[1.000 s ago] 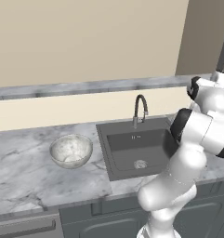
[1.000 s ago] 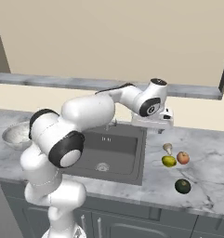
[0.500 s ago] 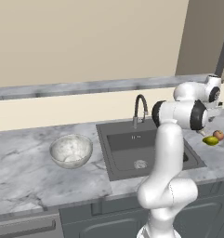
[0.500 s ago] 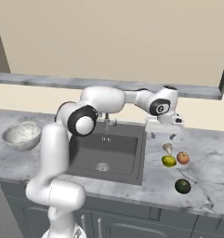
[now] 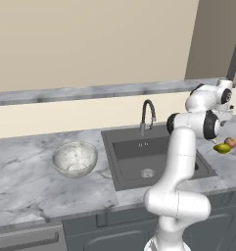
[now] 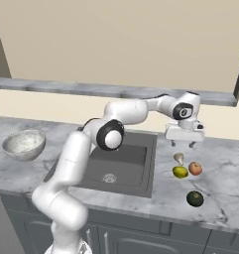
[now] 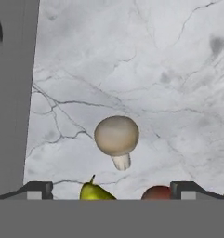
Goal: There is a mixed pile of frozen fruits and vegetables on the counter. Locate all the frozen vegetables and place the items in a bowl on the counter. Take all the frozen fruits and defrost them in a running sink.
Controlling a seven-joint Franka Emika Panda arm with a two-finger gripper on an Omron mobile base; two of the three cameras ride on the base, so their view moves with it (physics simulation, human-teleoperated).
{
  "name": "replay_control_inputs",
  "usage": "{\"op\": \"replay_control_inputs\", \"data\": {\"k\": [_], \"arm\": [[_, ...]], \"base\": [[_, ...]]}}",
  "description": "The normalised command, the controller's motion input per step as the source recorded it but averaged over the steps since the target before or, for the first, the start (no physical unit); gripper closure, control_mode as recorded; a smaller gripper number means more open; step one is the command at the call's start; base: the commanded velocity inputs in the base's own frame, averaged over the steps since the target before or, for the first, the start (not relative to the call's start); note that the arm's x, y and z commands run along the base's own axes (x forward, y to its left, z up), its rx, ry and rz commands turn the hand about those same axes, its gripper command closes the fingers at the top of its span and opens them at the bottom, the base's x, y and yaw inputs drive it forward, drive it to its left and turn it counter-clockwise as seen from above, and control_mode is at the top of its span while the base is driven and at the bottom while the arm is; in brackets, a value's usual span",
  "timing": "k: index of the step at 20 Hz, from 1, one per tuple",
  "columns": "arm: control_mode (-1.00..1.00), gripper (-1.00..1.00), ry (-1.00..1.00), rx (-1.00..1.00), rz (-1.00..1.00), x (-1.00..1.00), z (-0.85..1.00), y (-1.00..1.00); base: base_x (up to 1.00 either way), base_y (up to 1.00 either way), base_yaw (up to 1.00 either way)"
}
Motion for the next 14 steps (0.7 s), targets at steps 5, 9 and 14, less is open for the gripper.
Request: {"op": "replay_control_inputs", "data": {"k": [5, 9, 14], "arm": [[-1.0, -1.0, 0.0, -0.06, 0.06, 0.17, -0.42, 0.0], [-1.0, -1.0, -0.02, -0.15, 0.05, 0.1, -0.5, 0.16], [-1.0, -1.0, -0.02, -0.09, 0.01, -0.15, -0.39, 0.12]], "base": [[0.0, 0.0, 0.0], [0.0, 0.0, 0.0], [0.0, 0.0, 0.0]]}}
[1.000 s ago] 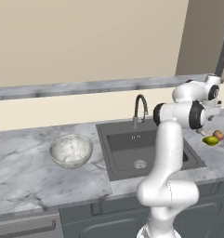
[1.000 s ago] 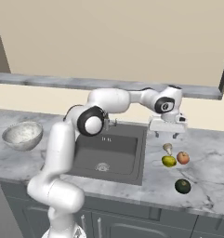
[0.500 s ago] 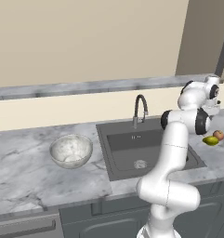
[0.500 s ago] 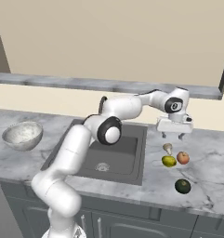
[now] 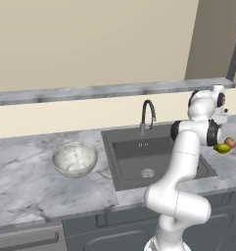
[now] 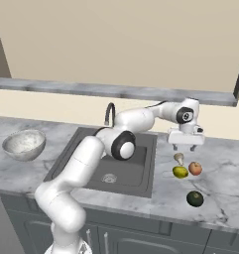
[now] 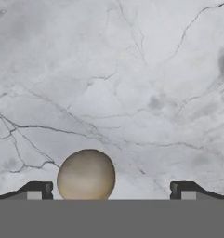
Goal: There is a mixed pile of frozen fruits and vegetables on the counter. Locate all the frozen vegetables and place the items in a bowl on the counter. Take all the frozen fruits and defrost them in a running sink.
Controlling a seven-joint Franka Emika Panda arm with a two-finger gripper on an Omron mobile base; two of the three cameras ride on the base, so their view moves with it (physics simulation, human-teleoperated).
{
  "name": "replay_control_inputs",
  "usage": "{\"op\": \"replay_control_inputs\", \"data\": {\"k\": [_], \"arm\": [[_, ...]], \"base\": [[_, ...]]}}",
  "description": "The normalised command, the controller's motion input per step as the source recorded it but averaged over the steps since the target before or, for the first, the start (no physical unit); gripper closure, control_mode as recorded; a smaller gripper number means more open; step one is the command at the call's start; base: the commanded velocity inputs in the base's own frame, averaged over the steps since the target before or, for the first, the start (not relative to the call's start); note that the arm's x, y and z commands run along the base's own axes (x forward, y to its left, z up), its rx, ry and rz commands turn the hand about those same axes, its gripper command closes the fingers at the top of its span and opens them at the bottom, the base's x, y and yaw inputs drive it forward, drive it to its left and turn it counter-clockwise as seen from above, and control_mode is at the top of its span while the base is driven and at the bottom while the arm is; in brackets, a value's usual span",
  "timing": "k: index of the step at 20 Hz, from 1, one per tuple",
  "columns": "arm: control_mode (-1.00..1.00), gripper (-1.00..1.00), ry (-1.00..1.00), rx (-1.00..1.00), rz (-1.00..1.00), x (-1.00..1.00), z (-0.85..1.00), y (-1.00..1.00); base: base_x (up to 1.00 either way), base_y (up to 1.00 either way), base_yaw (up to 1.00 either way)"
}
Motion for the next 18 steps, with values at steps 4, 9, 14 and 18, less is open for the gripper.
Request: {"op": "replay_control_inputs", "data": {"k": [4, 9, 14, 18], "arm": [[-1.0, -1.0, 0.0, -0.01, -0.02, -0.42, -0.24, 0.0], [-1.0, -1.0, 0.0, -0.01, -0.01, -0.28, -0.18, 0.19], [-1.0, -1.0, 0.0, 0.0, -0.03, -0.16, -0.25, 0.34], [-1.0, -1.0, 0.0, 0.01, -0.02, -0.07, -0.29, 0.12]], "base": [[0.0, 0.0, 0.0], [0.0, 0.0, 0.0], [0.0, 0.0, 0.0], [0.0, 0.0, 0.0]]}}
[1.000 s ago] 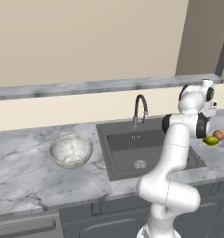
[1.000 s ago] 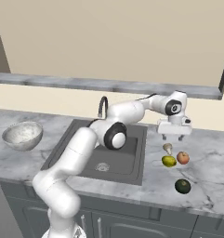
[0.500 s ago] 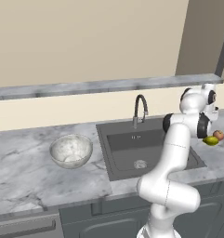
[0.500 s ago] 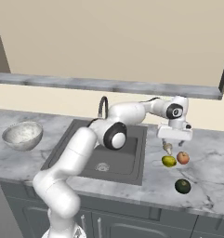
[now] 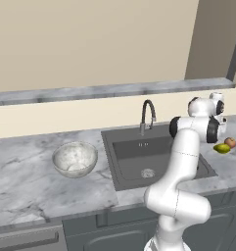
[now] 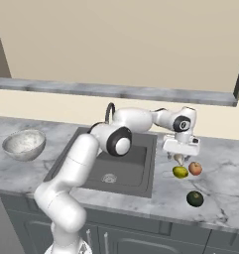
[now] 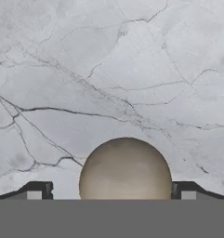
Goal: There is a mixed pile of frozen fruits and vegetables on the counter. Locate all the frozen vegetables and place the items in a bowl on the counter. Take all the frozen fruits and defrost them in a running sink.
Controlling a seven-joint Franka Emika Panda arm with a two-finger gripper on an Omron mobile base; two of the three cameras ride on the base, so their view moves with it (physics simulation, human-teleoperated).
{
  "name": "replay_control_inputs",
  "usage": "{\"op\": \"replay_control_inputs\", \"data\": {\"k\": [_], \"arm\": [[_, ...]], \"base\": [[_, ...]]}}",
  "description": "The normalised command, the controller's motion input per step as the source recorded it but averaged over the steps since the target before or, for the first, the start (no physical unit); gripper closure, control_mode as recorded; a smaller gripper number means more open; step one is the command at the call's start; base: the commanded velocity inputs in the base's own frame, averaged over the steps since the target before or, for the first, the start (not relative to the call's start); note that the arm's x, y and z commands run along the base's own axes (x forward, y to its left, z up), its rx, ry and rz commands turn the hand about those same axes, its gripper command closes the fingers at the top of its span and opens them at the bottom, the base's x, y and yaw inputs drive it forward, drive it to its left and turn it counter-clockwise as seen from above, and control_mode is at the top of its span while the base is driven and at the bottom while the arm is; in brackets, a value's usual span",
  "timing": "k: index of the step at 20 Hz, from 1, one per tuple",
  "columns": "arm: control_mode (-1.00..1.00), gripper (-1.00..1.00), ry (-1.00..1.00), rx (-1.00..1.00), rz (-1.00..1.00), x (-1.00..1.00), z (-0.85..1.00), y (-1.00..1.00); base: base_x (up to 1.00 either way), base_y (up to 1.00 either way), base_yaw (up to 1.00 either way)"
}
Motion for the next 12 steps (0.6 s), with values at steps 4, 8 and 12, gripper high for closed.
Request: {"op": "replay_control_inputs", "data": {"k": [4, 8, 12], "arm": [[-1.0, -1.0, -0.01, 0.03, 0.0, -0.01, -0.3, -0.01], [-1.0, 1.0, -0.06, 0.0, 0.0, -0.01, -0.21, -0.01], [-1.0, 1.0, -0.02, 0.0, 0.02, 0.01, -0.1, 0.0]], "base": [[0.0, 0.0, 0.0], [0.0, 0.0, 0.0], [0.0, 0.0, 0.0]]}}
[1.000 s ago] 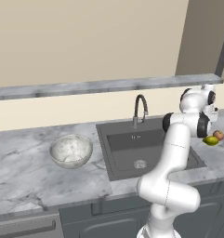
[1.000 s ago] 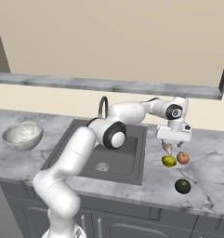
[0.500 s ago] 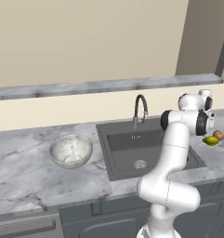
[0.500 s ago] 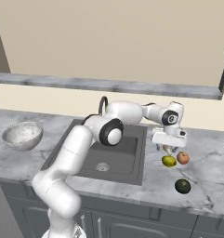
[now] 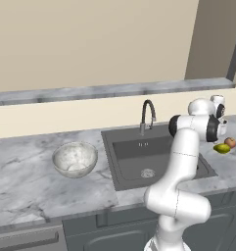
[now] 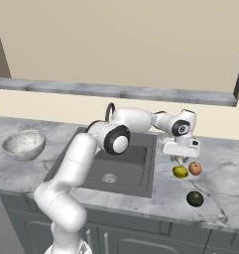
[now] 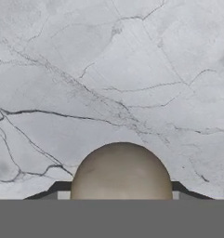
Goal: There is a mixed pile of frozen fruits and vegetables on the counter. Locate all the frozen vegetables and place the items in a bowl on the counter. Take all the frozen fruits and defrost them in a running sink.
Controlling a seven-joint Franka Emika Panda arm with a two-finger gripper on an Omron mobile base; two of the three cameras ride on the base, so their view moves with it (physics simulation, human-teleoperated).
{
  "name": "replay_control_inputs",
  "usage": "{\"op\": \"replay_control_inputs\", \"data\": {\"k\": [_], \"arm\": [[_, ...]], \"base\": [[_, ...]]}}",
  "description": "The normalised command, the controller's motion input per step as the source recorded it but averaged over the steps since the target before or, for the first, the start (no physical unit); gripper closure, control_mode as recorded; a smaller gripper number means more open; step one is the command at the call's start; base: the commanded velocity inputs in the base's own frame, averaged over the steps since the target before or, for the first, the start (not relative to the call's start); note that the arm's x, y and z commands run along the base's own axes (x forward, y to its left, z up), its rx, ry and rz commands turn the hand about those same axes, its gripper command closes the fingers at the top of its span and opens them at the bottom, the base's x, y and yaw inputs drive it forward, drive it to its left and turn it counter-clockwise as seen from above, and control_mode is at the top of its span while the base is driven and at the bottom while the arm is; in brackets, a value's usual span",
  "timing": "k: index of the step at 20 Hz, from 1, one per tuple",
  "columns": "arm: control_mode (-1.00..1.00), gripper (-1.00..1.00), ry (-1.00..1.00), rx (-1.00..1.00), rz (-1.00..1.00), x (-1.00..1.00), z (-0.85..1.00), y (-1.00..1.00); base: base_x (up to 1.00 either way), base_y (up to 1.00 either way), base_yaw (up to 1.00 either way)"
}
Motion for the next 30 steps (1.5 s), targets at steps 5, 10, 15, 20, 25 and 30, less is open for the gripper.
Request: {"op": "replay_control_inputs", "data": {"k": [5, 10, 15, 20, 25, 30], "arm": [[-1.0, 1.0, 0.0, 0.0, 0.01, 0.0, 0.0, 0.01], [-1.0, 1.0, -0.01, 0.0, 0.0, -0.24, 0.45, 0.55], [-1.0, 1.0, -0.01, 0.0, 0.05, -0.38, 0.74, 0.8], [-1.0, 1.0, -0.02, 0.0, 0.08, -0.43, 0.35, 0.85], [-1.0, 1.0, -0.05, -0.02, 0.08, -0.57, 0.17, 0.91], [-1.0, 1.0, -0.05, -0.01, 0.09, -0.58, 0.22, 0.89]], "base": [[0.0, 0.0, 0.0], [0.0, 0.0, 0.0], [0.0, 0.0, 0.0], [0.0, 0.0, 0.0], [0.0, 0.0, 0.0], [0.0, 0.0, 0.0]]}}
